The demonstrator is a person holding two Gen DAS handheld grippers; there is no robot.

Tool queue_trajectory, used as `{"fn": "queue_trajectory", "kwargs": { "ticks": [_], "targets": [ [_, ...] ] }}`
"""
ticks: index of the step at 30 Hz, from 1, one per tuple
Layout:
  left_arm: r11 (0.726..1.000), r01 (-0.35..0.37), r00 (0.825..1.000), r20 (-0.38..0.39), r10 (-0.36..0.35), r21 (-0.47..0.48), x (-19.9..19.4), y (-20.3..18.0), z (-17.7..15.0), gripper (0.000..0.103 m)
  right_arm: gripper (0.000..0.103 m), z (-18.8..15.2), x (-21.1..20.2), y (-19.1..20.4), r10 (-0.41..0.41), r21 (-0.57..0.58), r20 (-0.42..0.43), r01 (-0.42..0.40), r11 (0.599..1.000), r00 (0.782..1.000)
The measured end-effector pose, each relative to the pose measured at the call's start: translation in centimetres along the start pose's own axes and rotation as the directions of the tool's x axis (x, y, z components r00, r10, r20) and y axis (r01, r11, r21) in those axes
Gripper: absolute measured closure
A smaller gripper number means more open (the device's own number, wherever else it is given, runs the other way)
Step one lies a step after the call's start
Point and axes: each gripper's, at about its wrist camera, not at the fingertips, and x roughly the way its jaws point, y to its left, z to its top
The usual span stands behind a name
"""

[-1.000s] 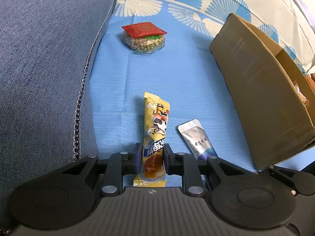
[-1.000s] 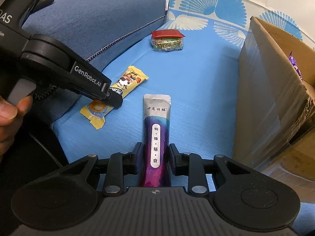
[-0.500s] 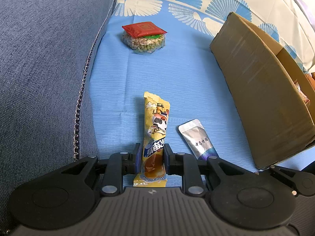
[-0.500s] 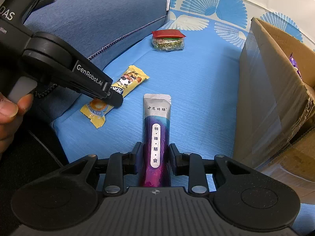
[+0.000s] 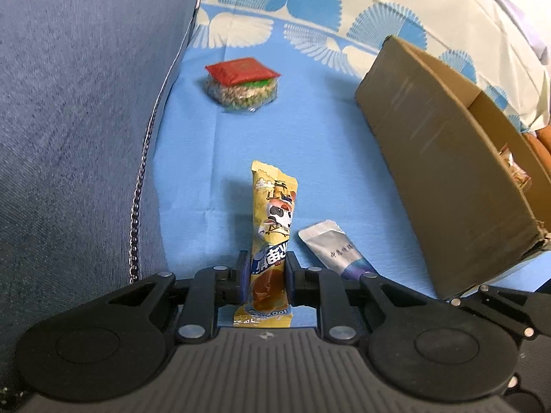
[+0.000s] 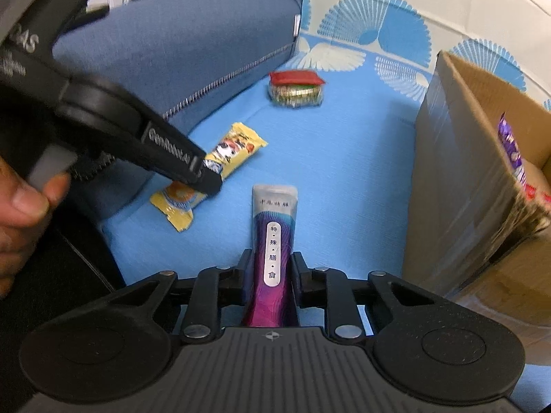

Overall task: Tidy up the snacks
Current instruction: 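Carry the yellow bar with the left tool while the right carries the purple pack to the box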

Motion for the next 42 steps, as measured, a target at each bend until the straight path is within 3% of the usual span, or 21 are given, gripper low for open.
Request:
{"fn": "queue_trajectory", "kwargs": {
  "ticks": [8, 20, 29, 32, 34, 38, 42],
  "targets": [
    [0.999, 0.037, 0.996, 0.078, -0.037, -0.003, -1.7, -0.1, -0.4, 0.081, 0.081, 0.6, -2.1, -0.5, 0.015, 0.008, 0.091, -0.016, 1.0, 0.996],
    [0.999, -0.02, 0.992, 0.123, 0.026, -0.05, -2.9, -0.3, -0.4, 0.081, 0.081, 1.7, -6.4, -2.4, 0.053, 0.038, 0.237, -0.063, 0.997, 0.97],
    [0.971, -0.029, 0.997, 0.065, 0.045, -0.236, -3.7, 0.6, -0.3, 0.081, 0.081, 2.8, -9.7, -5.1, 0.086, 0.107, 0.347, -0.131, 0.986, 0.934],
    [0.925, 0.02, 0.999, 0.053, 0.001, -0.38, -3.9, 0.8, 0.2, 0.081, 0.081, 3.2, -10.4, -5.9, 0.058, 0.117, 0.387, -0.112, 0.987, 0.92],
    [0.909, 0.037, 0.998, 0.058, -0.014, -0.416, -3.9, 0.0, 1.2, 0.081, 0.081, 3.5, -11.0, -6.4, 0.032, 0.117, 0.422, -0.089, 0.989, 0.906],
    [0.925, 0.054, 0.996, 0.088, -0.022, -0.376, -4.1, -3.6, 5.3, 0.081, 0.081, 4.3, -11.4, -8.0, -0.045, 0.161, 0.453, -0.032, 0.986, 0.89],
    [0.944, 0.098, 0.989, 0.136, -0.058, -0.314, -4.3, -8.1, 9.8, 0.081, 0.081, 4.6, -11.3, -10.0, -0.171, 0.271, 0.424, 0.055, 0.961, 0.889]
  ]
}}
